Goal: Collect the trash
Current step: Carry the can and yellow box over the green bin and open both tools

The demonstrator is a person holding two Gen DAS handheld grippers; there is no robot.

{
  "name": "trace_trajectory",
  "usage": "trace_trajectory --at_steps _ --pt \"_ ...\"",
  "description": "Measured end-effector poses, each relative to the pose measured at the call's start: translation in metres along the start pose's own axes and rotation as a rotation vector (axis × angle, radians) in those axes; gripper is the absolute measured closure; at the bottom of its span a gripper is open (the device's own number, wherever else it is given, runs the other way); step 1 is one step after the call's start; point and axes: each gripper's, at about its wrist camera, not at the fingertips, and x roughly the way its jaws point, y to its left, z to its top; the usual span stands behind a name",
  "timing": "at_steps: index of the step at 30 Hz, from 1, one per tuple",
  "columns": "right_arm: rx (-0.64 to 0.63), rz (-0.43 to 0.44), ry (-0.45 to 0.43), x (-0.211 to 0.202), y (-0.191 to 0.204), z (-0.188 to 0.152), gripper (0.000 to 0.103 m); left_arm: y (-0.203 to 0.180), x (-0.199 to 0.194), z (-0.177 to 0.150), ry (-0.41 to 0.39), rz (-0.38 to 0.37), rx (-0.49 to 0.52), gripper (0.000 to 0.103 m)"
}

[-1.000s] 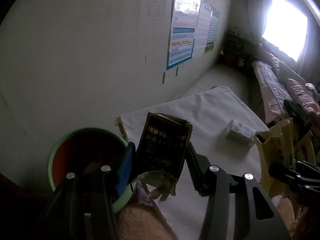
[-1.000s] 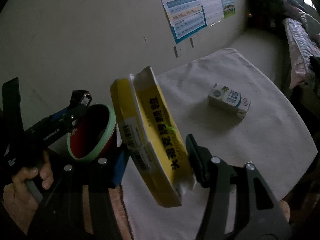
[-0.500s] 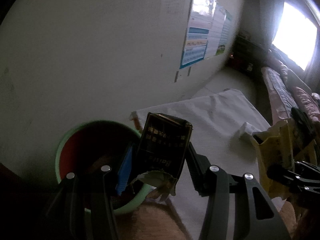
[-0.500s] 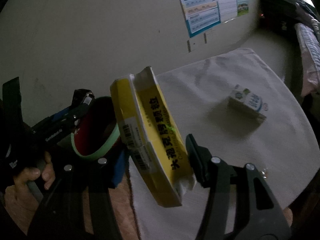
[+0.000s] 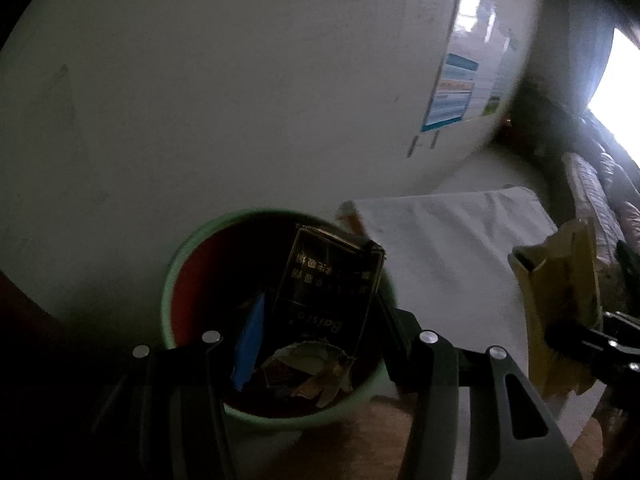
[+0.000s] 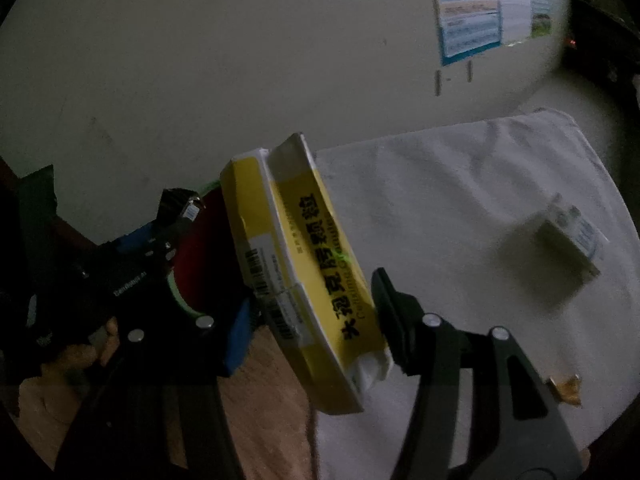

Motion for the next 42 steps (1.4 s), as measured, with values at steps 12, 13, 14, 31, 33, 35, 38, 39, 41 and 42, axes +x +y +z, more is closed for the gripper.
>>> trace_trajectory --at_steps 12,13,14,31,33,35,38,39,41,42 --pt "-0.078 0.040 0.040 0.037 0.044 0.028 0.049 0.033 0.026 -0.007 0.047 0.036 -0.057 0.055" --pt "-0.082 0.041 0.045 0.040 0.047 0.030 0.049 0.035 0.027 -0.007 0.049 0.037 -0.060 0.055" --pt "-0.086 0.041 0.049 0.043 0.049 0.031 0.049 0.037 0.029 -0.008 0.052 0.038 -0.063 0.055" --pt "-0.096 0.063 0.110 0.081 0.064 0.048 0.049 0.052 0.048 -0.002 0.061 0.054 -0.082 0.052" --pt "-0.096 0.069 0.115 0.085 0.068 0.050 0.047 0.053 0.049 -0.001 0.065 0.061 -0.089 0.049" --pt "-0.093 0.082 0.121 0.090 0.072 0.053 0.047 0.056 0.048 0.001 0.055 0.065 -0.103 0.040" --pt "-0.104 0.088 0.127 0.098 0.076 0.057 0.046 0.060 0.047 0.001 0.051 0.077 -0.119 0.039" --pt "-0.108 0.091 0.129 0.101 0.077 0.059 0.045 0.061 0.046 0.001 0.048 0.086 -0.125 0.038" --pt "-0.106 0.108 0.131 0.105 0.081 0.061 0.042 0.063 0.044 0.001 0.041 0.100 -0.139 0.038" --pt "-0.101 0.113 0.128 0.105 0.081 0.062 0.035 0.064 0.043 0.001 0.042 0.106 -0.144 0.038"
